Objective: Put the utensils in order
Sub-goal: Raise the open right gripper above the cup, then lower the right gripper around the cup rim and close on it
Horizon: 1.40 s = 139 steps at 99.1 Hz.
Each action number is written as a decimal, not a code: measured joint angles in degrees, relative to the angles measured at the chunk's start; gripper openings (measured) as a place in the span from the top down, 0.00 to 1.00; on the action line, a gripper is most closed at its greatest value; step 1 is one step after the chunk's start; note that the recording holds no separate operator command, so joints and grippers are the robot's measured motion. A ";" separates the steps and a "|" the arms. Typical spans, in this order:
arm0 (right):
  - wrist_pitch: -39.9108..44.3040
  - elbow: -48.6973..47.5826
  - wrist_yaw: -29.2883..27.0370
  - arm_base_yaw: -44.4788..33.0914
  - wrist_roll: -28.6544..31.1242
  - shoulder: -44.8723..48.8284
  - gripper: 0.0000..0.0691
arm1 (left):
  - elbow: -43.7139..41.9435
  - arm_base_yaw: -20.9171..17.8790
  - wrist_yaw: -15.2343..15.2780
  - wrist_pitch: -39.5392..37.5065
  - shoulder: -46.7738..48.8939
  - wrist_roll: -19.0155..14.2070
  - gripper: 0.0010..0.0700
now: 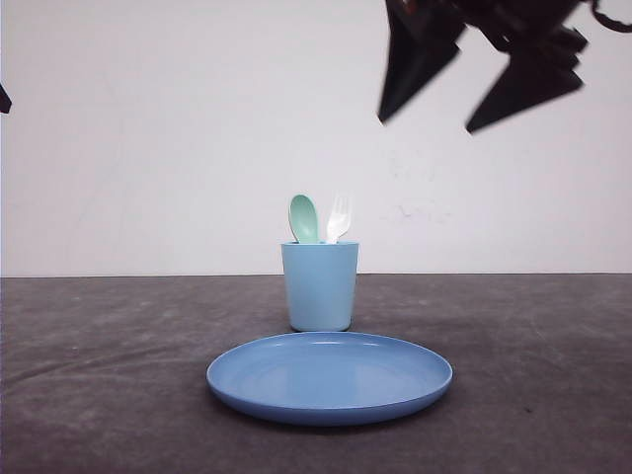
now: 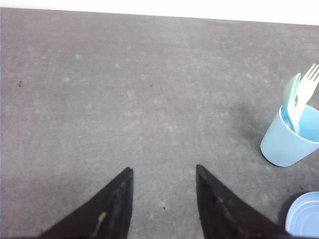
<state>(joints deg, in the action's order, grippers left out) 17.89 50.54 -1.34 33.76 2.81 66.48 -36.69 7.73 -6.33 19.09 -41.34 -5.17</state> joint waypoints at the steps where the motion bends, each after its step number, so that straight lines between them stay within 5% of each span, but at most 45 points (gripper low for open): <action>1: 0.22 -0.02 0.00 -0.13 0.00 0.00 0.01 | 0.00 0.00 0.00 -0.02 0.00 0.00 0.68; 22: 0.52 -0.02 0.31 -2.03 -0.02 2.27 0.01 | 0.00 0.00 0.00 0.00 0.00 0.00 0.68; 40: -1.79 -0.02 6.03 -3.19 -0.94 10.08 0.01 | 0.00 0.00 0.00 0.02 0.00 0.00 0.68; 67: -17.25 -0.02 15.72 -3.98 -1.27 22.84 0.01 | 0.00 0.00 0.00 0.02 0.00 0.00 0.68; 97: -33.16 0.07 16.61 -3.82 0.50 31.69 0.01 | 0.00 0.00 0.00 0.02 0.00 0.00 0.68; 139: -30.80 11.21 18.12 -2.58 0.70 40.11 0.01 | 0.00 0.00 0.00 0.00 0.00 0.00 0.68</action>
<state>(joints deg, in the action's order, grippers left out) -12.91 61.76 16.78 31.18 3.51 106.59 -36.69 7.73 -6.33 19.09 -41.34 -5.17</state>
